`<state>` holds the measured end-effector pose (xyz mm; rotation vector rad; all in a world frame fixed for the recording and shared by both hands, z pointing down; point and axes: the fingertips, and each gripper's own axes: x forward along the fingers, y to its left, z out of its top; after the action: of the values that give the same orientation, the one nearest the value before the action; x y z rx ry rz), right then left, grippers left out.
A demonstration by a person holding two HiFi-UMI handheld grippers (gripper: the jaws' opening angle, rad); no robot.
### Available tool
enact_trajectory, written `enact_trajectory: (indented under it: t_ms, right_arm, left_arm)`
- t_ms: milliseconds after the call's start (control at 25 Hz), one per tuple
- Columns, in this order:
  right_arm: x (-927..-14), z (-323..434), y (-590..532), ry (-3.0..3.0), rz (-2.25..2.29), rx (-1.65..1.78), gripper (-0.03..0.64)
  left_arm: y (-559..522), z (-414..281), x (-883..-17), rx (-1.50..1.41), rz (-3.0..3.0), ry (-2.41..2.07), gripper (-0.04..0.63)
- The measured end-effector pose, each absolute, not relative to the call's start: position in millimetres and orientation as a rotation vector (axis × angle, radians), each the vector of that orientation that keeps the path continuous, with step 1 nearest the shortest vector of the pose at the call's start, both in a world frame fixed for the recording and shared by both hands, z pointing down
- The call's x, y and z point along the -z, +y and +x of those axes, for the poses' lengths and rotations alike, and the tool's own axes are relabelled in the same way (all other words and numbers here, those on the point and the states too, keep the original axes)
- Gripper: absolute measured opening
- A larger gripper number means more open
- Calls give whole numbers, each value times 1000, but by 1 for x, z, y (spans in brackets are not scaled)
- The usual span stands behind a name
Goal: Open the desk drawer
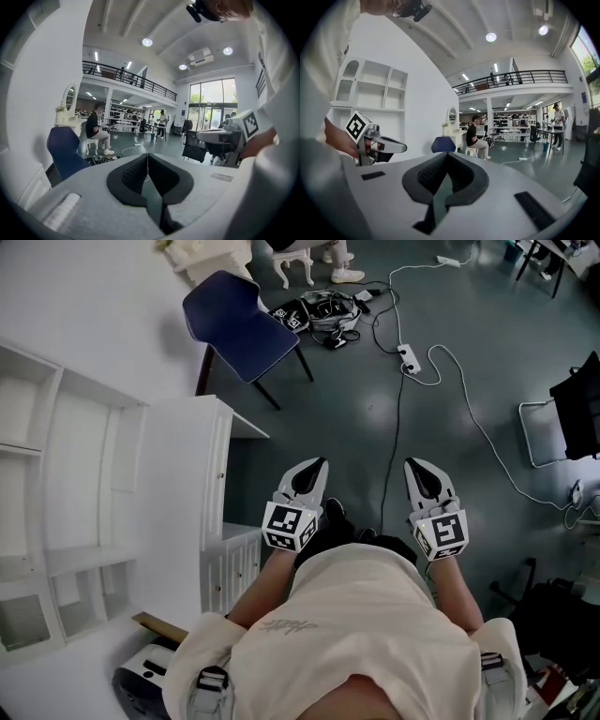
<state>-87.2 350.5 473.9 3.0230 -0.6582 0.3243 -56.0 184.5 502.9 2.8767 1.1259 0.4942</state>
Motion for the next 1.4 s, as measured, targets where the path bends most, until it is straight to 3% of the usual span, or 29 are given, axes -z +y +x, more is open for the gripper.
enact_trajectory:
  t_ms: [520,960,1400]
  right_arm:
    - [-465,-1,297,-556,3062,-296,2]
    - [-483,51,293,-647,3044,-382,2]
    - [-485,170,302,-1010,2973,-299,2]
  left_arm:
    - [133,41,-497,-419,2864,1197,17]
    - [127,74,-515,-500,2871,1110,17]
    - [149,151,-512,-541,2984,823,17]
